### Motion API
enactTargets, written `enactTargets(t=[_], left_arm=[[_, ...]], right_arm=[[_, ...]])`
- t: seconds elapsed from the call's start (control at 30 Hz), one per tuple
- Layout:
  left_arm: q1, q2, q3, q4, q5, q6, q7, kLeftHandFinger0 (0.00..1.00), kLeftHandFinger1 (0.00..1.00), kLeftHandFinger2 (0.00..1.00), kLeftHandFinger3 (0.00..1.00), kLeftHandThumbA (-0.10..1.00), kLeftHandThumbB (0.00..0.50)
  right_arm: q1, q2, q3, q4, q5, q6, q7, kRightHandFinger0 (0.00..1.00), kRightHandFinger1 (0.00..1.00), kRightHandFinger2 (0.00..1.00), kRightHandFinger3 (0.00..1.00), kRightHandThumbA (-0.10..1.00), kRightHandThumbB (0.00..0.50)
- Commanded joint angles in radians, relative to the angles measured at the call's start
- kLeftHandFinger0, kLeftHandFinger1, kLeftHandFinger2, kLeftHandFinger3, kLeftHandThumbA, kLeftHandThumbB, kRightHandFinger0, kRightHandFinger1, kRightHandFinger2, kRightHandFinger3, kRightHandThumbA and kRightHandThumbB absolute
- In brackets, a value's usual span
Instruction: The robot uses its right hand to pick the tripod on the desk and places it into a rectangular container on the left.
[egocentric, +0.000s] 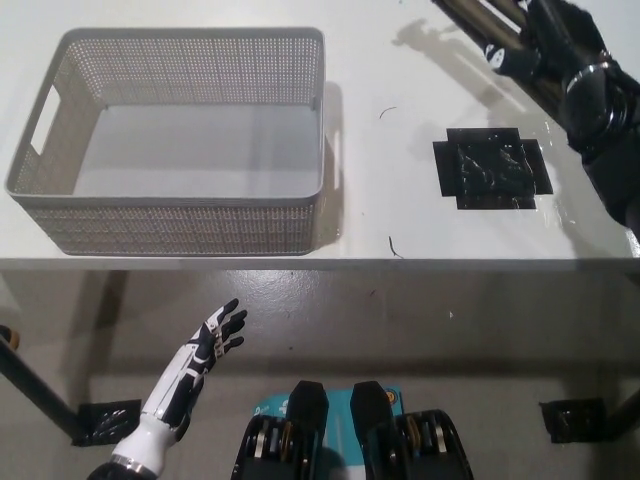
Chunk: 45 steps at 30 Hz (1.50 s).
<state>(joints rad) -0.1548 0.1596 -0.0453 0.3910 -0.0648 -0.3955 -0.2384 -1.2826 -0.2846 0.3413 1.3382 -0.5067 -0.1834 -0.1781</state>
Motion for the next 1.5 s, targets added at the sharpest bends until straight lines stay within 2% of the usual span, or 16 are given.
enactTargets(t=[0.0, 0.07, 0.13, 0.2, 0.37, 0.4, 0.53, 0.6, 0.67, 0.77, 0.87, 0.97, 1.07, 1.27, 1.4, 1.47], left_arm=[[0.014, 0.006, 0.002, -0.021, 0.002, -0.029, 0.001, 0.96, 1.0, 1.0, 1.0, 1.0, 0.5], [0.016, 0.007, 0.002, -0.018, 0.003, -0.032, 0.0, 0.96, 1.0, 1.0, 1.0, 1.0, 0.5], [0.017, 0.004, 0.002, -0.016, -0.004, -0.03, -0.003, 0.96, 1.0, 1.0, 1.0, 1.0, 0.5], [0.019, 0.006, -0.001, -0.017, 0.008, -0.032, 0.002, 0.95, 1.0, 1.0, 1.0, 1.0, 0.5], [0.023, 0.002, -0.007, -0.011, 0.023, -0.031, 0.009, 0.95, 1.0, 1.0, 1.0, 1.0, 0.5], [0.024, 0.002, -0.009, -0.01, 0.024, -0.031, 0.008, 0.95, 1.0, 1.0, 1.0, 1.0, 0.5], [0.019, 0.007, -0.013, -0.01, 0.028, -0.037, 0.0, 0.97, 1.0, 1.0, 1.0, 1.0, 0.5], [0.011, 0.008, -0.013, -0.004, 0.014, -0.034, -0.01, 0.97, 1.0, 1.0, 1.0, 1.0, 0.5], [0.008, 0.004, -0.016, -0.007, 0.008, -0.026, -0.015, 0.97, 1.0, 1.0, 1.0, 1.0, 0.5], [0.007, 0.004, -0.019, -0.006, 0.01, -0.028, -0.017, 0.97, 1.0, 1.0, 1.0, 1.0, 0.5], [0.002, 0.005, -0.021, 0.004, 0.011, -0.033, -0.016, 0.97, 1.0, 1.0, 1.0, 1.0, 0.5], [0.0, 0.005, -0.021, 0.006, 0.004, -0.032, -0.022, 0.97, 1.0, 1.0, 1.0, 1.0, 0.5], [-0.002, 0.004, -0.021, 0.006, 0.011, -0.032, -0.018, 0.95, 1.0, 1.0, 1.0, 1.0, 0.5], [-0.016, 0.003, -0.022, 0.012, 0.015, -0.029, -0.015, 0.94, 1.0, 1.0, 1.0, 1.0, 0.5], [-0.019, 0.006, -0.026, 0.015, 0.016, -0.032, -0.02, 0.92, 1.0, 1.0, 1.0, 1.0, 0.5], [-0.022, 0.011, -0.028, 0.012, 0.029, -0.028, -0.016, 0.91, 1.0, 1.0, 1.0, 1.0, 0.5]], right_arm=[[-0.118, -0.044, -0.034, -0.07, 0.042, -0.067, -0.016, 0.0, 0.42, 0.82, 0.96, -0.1, 0.133], [-0.118, -0.047, -0.051, -0.105, 0.057, -0.107, -0.001, 0.0, 0.42, 0.82, 0.87, -0.1, 0.122], [-0.12, -0.038, -0.048, -0.214, 0.029, -0.052, -0.011, 0.02, 0.48, 0.88, 0.91, -0.1, 0.123], [-0.115, -0.028, -0.041, -0.3, 0.014, -0.035, 0.006, 0.0, 0.44, 0.87, 0.88, -0.1, 0.11], [-0.095, 0.008, -0.034, -0.498, 0.014, -0.004, 0.082, 0.03, 0.51, 0.89, 0.97, -0.1, 0.122], [-0.089, 0.012, -0.033, -0.524, 0.01, 0.014, 0.094, 0.1, 0.59, 0.93, 1.0, -0.1, 0.124], [-0.076, 0.076, 0.0, -0.646, -0.022, 0.033, 0.13, 0.0, 0.24, 0.61, 0.82, -0.1, 0.191], [-0.072, 0.097, 0.023, -0.663, -0.05, -0.016, 0.11, 0.0, 0.18, 0.61, 0.82, -0.1, 0.193], [-0.065, 0.123, 0.049, -0.694, -0.083, 0.012, 0.113, 0.0, 0.29, 0.78, 0.88, -0.1, 0.183], [-0.049, 0.153, 0.073, -0.737, -0.091, 0.078, 0.178, 0.01, 0.38, 0.81, 0.88, -0.1, 0.144], [-0.043, 0.187, 0.108, -0.706, -0.125, 0.062, 0.162, 0.0, 0.37, 0.81, 0.85, -0.1, 0.19], [-0.032, 0.207, 0.135, -0.7, -0.154, 0.058, 0.157, 0.0, 0.33, 0.8, 0.81, -0.1, 0.182], [-0.022, 0.232, 0.17, -0.676, -0.175, 0.029, 0.147, 0.0, 0.24, 0.71, 0.51, -0.1, 0.218], [-0.026, 0.26, 0.227, -0.587, -0.21, -0.04, 0.112, 0.0, 0.37, 0.87, 0.77, -0.1, 0.252], [-0.021, 0.274, 0.255, -0.548, -0.235, -0.03, 0.115, 0.0, 0.27, 0.74, 0.48, -0.1, 0.252], [-0.018, 0.277, 0.261, -0.535, -0.242, -0.027, 0.116, 0.0, 0.22, 0.7, 0.43, -0.1, 0.246]])
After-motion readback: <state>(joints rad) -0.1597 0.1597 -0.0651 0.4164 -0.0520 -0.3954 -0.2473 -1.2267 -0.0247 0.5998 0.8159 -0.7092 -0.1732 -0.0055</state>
